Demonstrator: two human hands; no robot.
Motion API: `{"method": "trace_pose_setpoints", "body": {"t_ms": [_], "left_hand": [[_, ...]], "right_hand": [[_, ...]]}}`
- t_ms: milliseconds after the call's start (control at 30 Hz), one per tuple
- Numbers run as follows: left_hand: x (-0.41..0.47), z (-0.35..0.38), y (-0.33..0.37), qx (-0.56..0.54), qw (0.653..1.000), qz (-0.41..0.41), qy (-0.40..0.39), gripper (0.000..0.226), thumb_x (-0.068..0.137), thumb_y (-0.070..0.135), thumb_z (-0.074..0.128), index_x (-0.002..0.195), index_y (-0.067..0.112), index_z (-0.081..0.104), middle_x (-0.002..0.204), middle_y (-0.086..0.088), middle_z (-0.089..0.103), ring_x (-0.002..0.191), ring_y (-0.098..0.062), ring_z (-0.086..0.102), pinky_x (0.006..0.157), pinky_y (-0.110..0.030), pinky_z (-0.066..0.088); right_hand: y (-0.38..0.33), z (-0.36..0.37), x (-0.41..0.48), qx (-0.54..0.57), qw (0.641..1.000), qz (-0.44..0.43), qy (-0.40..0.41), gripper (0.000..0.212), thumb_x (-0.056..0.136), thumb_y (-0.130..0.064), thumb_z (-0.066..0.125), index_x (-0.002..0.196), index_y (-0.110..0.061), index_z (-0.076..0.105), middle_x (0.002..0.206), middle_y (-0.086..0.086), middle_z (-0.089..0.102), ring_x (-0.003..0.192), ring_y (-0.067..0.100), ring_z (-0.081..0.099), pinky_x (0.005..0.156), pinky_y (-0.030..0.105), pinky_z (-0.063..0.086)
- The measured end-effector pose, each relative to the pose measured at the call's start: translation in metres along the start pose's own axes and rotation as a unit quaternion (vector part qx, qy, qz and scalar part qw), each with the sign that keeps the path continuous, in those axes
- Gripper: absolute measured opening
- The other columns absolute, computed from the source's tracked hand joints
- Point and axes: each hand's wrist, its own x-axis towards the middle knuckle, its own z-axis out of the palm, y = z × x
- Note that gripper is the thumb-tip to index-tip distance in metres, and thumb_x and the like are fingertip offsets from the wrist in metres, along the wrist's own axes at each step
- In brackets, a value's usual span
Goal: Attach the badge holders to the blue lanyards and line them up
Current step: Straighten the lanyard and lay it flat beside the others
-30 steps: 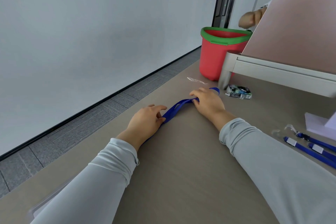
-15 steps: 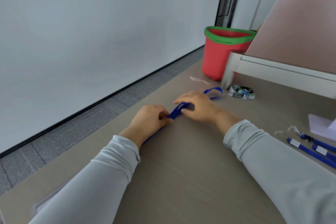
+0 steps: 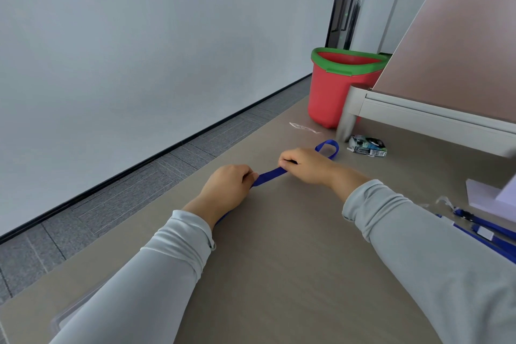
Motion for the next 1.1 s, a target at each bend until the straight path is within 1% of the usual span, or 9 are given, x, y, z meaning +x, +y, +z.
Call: {"method": "trace_pose_setpoints", "body": {"t_ms": [133, 233, 333, 367, 467, 533, 633, 867, 1100], "left_hand": [[0.000, -0.001, 0.000, -0.021, 0.999, -0.018, 0.017, 0.034, 0.096, 0.038, 0.040, 0.090, 0.012, 0.062, 0.081, -0.004, 0.059, 0.079, -0.021, 0.055, 0.070, -0.031, 0.043], [0.000, 0.000, -0.001, -0.055, 0.998, -0.032, 0.022, 0.040, 0.093, 0.047, 0.042, 0.099, 0.014, 0.063, 0.085, 0.002, 0.059, 0.083, -0.017, 0.057, 0.074, -0.030, 0.046], [0.001, 0.000, -0.003, -0.072, 0.997, -0.030, 0.023, 0.042, 0.090, 0.051, 0.045, 0.089, 0.013, 0.064, 0.076, 0.003, 0.060, 0.077, -0.016, 0.058, 0.070, -0.030, 0.046], [0.001, -0.001, -0.003, -0.072, 0.997, -0.029, 0.022, 0.042, 0.089, 0.051, 0.046, 0.085, 0.013, 0.064, 0.071, 0.005, 0.058, 0.074, -0.015, 0.057, 0.067, -0.029, 0.045], [0.000, -0.001, -0.004, -0.073, 0.997, -0.025, 0.018, 0.040, 0.087, 0.052, 0.050, 0.083, 0.015, 0.065, 0.071, 0.005, 0.059, 0.073, -0.014, 0.057, 0.067, -0.028, 0.045], [-0.001, -0.001, -0.004, -0.085, 0.996, -0.026, 0.016, 0.036, 0.085, 0.050, 0.054, 0.083, 0.016, 0.066, 0.076, 0.004, 0.062, 0.076, -0.015, 0.059, 0.070, -0.030, 0.048], [-0.001, -0.001, -0.004, -0.095, 0.995, -0.029, 0.013, 0.031, 0.084, 0.047, 0.059, 0.081, 0.017, 0.067, 0.076, 0.004, 0.062, 0.076, -0.014, 0.058, 0.070, -0.029, 0.049], [-0.001, -0.001, -0.005, -0.102, 0.993, -0.054, 0.024, 0.031, 0.086, 0.043, 0.058, 0.085, 0.014, 0.068, 0.081, 0.000, 0.067, 0.080, -0.016, 0.062, 0.073, -0.029, 0.050], [-0.001, -0.002, -0.004, -0.098, 0.992, -0.066, 0.035, 0.026, 0.086, 0.042, 0.058, 0.086, 0.018, 0.068, 0.085, 0.001, 0.067, 0.080, -0.012, 0.059, 0.065, -0.021, 0.045]], "right_hand": [[0.018, -0.004, -0.005, 0.043, 0.997, 0.034, 0.051, 0.032, 0.094, -0.023, 0.038, 0.065, -0.013, 0.044, 0.059, -0.001, 0.040, 0.063, 0.018, 0.038, 0.061, 0.032, 0.030], [0.030, -0.008, -0.012, 0.082, 0.994, 0.017, 0.064, 0.022, 0.079, -0.026, 0.029, 0.065, -0.011, 0.038, 0.061, 0.002, 0.033, 0.062, 0.017, 0.030, 0.061, 0.033, 0.026], [0.037, -0.007, -0.015, 0.059, 0.996, 0.024, 0.063, 0.011, 0.075, -0.020, 0.039, 0.063, -0.019, 0.037, 0.060, -0.003, 0.038, 0.061, 0.018, 0.035, 0.057, 0.031, 0.027], [0.039, -0.006, -0.015, 0.036, 0.996, 0.030, 0.071, 0.018, 0.076, -0.013, 0.044, 0.064, -0.024, 0.036, 0.062, -0.004, 0.041, 0.063, 0.019, 0.038, 0.056, 0.029, 0.028], [0.049, -0.003, -0.014, -0.026, 0.995, 0.029, 0.094, 0.024, 0.074, 0.001, 0.049, 0.073, -0.023, 0.045, 0.076, -0.003, 0.050, 0.075, 0.022, 0.047, 0.064, 0.031, 0.037], [0.053, -0.003, -0.014, -0.032, 0.992, 0.014, 0.123, 0.024, 0.074, 0.002, 0.050, 0.084, -0.017, 0.059, 0.092, 0.001, 0.055, 0.086, 0.022, 0.052, 0.077, 0.034, 0.044], [0.055, -0.005, -0.012, -0.085, 0.978, 0.009, 0.189, 0.024, 0.081, -0.002, 0.055, 0.093, -0.013, 0.073, 0.103, 0.005, 0.062, 0.098, 0.025, 0.053, 0.084, 0.033, 0.042], [0.060, -0.007, -0.004, -0.174, 0.962, 0.068, 0.199, 0.027, 0.092, -0.013, 0.049, 0.111, -0.011, 0.067, 0.108, 0.011, 0.058, 0.107, 0.031, 0.048, 0.085, 0.038, 0.045], [0.059, -0.009, 0.005, -0.093, 0.957, 0.141, 0.234, 0.014, 0.091, -0.016, 0.051, 0.091, -0.002, 0.055, 0.102, 0.014, 0.055, 0.101, 0.034, 0.050, 0.078, 0.035, 0.039]]}}
